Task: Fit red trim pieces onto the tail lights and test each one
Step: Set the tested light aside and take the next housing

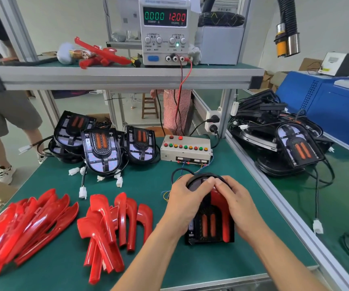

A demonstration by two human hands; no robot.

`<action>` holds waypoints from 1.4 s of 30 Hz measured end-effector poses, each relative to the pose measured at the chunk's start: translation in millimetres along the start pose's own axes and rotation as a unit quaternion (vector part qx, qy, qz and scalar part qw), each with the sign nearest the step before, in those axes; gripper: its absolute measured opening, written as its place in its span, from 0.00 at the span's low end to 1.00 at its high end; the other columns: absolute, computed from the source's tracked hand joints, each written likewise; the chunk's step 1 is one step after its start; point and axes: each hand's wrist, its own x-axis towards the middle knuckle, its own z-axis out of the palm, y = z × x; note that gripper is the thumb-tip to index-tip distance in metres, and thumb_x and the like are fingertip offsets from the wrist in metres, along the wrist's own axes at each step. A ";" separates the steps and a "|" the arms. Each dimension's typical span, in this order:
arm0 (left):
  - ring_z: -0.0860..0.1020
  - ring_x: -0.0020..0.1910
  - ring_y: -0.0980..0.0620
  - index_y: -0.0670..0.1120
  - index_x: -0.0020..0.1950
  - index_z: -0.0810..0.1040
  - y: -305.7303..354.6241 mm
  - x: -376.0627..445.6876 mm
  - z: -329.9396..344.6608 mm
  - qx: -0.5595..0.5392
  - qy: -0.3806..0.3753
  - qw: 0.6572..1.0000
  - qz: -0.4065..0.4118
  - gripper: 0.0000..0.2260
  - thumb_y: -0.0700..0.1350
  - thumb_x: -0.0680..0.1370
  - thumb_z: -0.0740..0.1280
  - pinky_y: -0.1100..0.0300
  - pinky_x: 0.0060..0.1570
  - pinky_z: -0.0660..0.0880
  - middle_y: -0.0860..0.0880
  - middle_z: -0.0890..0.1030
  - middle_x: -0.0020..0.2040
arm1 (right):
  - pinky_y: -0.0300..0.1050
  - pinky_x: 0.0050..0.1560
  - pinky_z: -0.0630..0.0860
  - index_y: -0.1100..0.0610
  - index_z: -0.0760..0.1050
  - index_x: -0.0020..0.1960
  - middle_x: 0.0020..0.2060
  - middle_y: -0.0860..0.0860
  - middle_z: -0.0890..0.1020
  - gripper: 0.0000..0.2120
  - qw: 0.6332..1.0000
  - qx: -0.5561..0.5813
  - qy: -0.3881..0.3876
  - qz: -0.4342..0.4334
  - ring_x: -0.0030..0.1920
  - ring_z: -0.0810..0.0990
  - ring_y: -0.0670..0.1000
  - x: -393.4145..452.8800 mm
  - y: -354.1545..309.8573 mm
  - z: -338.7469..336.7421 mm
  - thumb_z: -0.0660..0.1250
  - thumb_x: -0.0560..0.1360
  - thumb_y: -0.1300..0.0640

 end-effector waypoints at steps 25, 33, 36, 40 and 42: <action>0.78 0.38 0.50 0.42 0.46 0.79 -6.4 2.7 2.6 0.019 -0.031 0.998 0.044 0.18 0.55 0.69 0.76 0.45 0.45 0.78 0.46 0.82 0.39 | 0.43 0.57 0.79 0.56 0.83 0.59 0.57 0.58 0.86 0.16 0.980 0.177 -0.063 0.061 0.57 0.84 0.53 -3.4 -2.0 -8.8 0.71 0.77 0.47; 0.78 0.38 0.51 0.42 0.46 0.79 -7.7 2.0 3.4 0.017 -0.036 0.998 0.049 0.18 0.55 0.69 0.76 0.50 0.43 0.76 0.47 0.82 0.38 | 0.41 0.53 0.80 0.60 0.83 0.58 0.55 0.59 0.86 0.16 0.975 0.206 -0.044 0.073 0.54 0.85 0.53 -8.4 -8.5 -7.6 0.70 0.75 0.52; 0.77 0.37 0.52 0.43 0.46 0.80 -7.4 1.7 3.7 0.018 -0.033 0.998 0.053 0.16 0.54 0.70 0.76 0.51 0.43 0.75 0.48 0.82 0.38 | 0.43 0.55 0.79 0.60 0.83 0.58 0.55 0.59 0.86 0.16 0.976 0.201 -0.031 0.075 0.55 0.85 0.53 -9.6 -10.8 -5.8 0.69 0.75 0.52; 0.79 0.37 0.53 0.47 0.44 0.81 -7.0 1.6 3.6 0.021 -0.040 0.998 0.054 0.12 0.53 0.70 0.76 0.52 0.43 0.77 0.50 0.83 0.38 | 0.41 0.53 0.80 0.58 0.84 0.56 0.54 0.58 0.87 0.10 0.978 0.194 -0.025 0.076 0.55 0.85 0.54 -10.4 -11.9 -5.3 0.67 0.79 0.56; 0.80 0.38 0.53 0.48 0.45 0.81 -7.0 1.1 2.6 0.033 -0.042 0.997 0.058 0.12 0.55 0.71 0.75 0.52 0.44 0.78 0.49 0.84 0.39 | 0.44 0.56 0.79 0.56 0.85 0.56 0.54 0.57 0.87 0.09 0.982 0.174 -0.022 0.075 0.56 0.85 0.54 -10.3 -11.0 -5.6 0.66 0.81 0.56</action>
